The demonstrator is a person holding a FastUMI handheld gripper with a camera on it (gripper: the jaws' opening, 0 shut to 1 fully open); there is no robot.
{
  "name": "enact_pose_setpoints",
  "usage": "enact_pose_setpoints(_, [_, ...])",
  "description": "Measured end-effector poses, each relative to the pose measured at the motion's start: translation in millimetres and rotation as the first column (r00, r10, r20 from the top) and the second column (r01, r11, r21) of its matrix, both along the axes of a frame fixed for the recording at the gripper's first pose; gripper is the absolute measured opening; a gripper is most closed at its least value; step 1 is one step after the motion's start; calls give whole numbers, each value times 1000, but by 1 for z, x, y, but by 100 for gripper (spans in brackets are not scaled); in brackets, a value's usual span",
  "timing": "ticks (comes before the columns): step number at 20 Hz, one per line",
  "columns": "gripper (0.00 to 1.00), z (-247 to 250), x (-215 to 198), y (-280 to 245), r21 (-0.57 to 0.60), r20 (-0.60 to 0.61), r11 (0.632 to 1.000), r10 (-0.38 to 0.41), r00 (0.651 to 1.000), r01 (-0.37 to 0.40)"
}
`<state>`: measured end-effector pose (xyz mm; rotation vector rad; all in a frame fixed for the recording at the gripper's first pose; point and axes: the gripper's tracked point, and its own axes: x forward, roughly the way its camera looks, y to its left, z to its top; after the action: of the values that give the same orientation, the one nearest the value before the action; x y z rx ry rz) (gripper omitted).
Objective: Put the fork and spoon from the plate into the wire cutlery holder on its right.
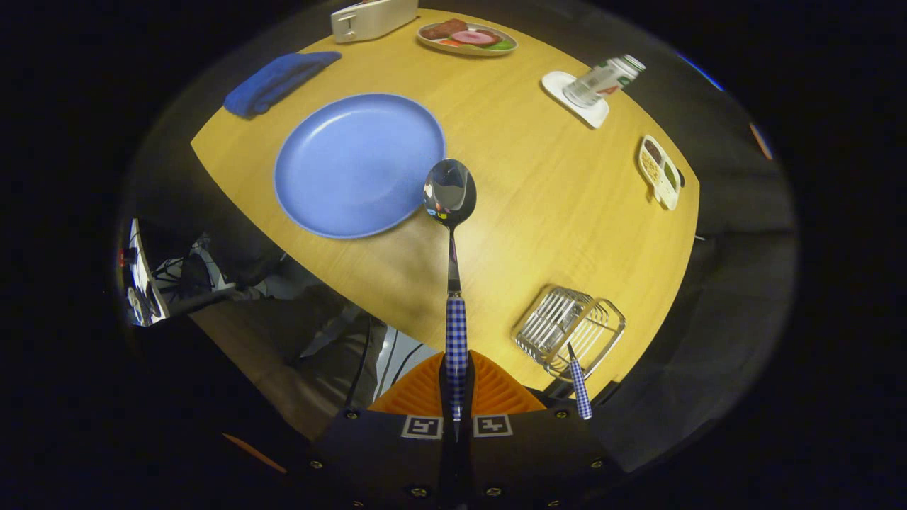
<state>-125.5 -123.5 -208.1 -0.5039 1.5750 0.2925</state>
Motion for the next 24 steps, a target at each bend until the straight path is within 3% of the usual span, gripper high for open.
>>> enact_pose_setpoints(10, [1,28,-24,-70,-63,-28,988,-144,989,142])
enact_pose_setpoints(14, [1,33,-23,-100,-131,-37,980,-154,987,148])
enact_pose_setpoints(24, [1,22,-35,-140,-233,-197,959,-210,958,162])
